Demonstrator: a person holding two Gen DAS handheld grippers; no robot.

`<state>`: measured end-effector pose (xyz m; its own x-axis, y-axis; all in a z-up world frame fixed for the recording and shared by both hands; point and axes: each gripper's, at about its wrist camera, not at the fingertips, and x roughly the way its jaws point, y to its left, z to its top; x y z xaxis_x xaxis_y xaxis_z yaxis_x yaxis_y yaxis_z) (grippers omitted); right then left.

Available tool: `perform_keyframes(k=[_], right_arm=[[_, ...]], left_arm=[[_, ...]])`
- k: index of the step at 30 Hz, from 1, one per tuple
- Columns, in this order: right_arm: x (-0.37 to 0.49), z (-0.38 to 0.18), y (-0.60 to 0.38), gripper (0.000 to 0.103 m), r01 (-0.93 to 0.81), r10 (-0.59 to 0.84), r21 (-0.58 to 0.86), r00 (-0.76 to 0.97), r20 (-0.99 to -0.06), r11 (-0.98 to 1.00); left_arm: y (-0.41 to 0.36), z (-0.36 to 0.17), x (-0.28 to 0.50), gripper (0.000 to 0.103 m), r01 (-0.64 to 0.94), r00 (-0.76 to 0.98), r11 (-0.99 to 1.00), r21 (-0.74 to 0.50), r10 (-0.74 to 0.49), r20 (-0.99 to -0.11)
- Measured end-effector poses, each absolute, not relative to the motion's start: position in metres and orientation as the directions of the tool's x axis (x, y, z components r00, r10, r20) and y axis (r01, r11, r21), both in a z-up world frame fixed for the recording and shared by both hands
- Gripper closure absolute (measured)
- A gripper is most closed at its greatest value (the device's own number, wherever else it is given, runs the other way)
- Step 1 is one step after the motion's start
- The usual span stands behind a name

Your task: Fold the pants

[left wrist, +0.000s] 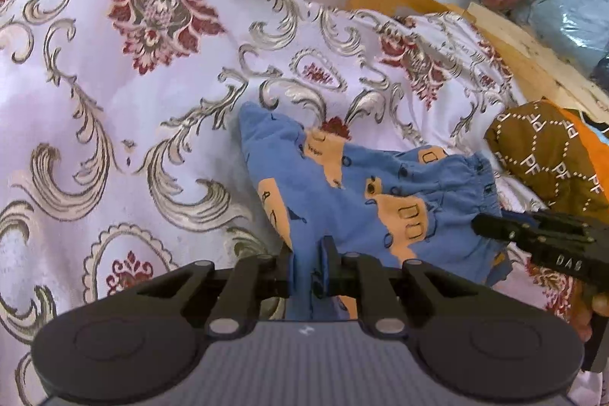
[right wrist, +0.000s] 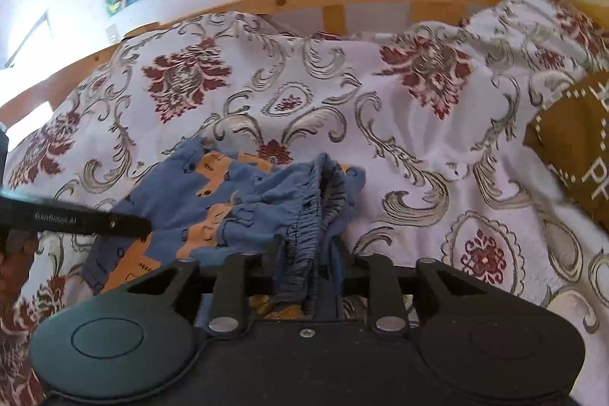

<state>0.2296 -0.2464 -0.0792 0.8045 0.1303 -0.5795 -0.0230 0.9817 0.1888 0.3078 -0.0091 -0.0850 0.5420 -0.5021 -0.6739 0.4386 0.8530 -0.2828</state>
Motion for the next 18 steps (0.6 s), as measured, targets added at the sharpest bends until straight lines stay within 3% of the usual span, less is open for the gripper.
perform_keyframes(k=[2, 5, 12, 16, 18], right_arm=[[0.229, -0.079, -0.25, 0.062, -0.011, 0.132, 0.207, 0.804, -0.58, 0.978], [0.224, -0.076, -0.254, 0.041, 0.009, 0.12, 0.214, 0.806, -0.58, 0.977], [0.196, -0.059, -0.252, 0.004, 0.074, 0.062, 0.226, 0.839, -0.54, 0.971], [0.175, -0.045, -0.244, 0.001, 0.099, 0.028, 0.229, 0.869, -0.493, 0.968], [0.166, -0.037, -0.237, 0.001, 0.1, 0.012, 0.209, 0.88, -0.474, 0.973]], left_arm=[[-0.006, -0.088, 0.309, 0.084, 0.421, 0.529, 0.854, -0.306, -0.505, -0.682], [0.0, -0.089, 0.308, 0.071, 0.389, 0.532, 0.865, -0.318, -0.493, -0.689], [0.015, -0.077, 0.293, 0.024, 0.329, 0.574, 0.888, -0.322, -0.458, -0.678], [0.026, -0.06, 0.273, 0.001, 0.29, 0.642, 0.906, -0.309, -0.423, -0.639], [0.028, -0.051, 0.263, 0.0, 0.272, 0.677, 0.92, -0.282, -0.391, -0.623]])
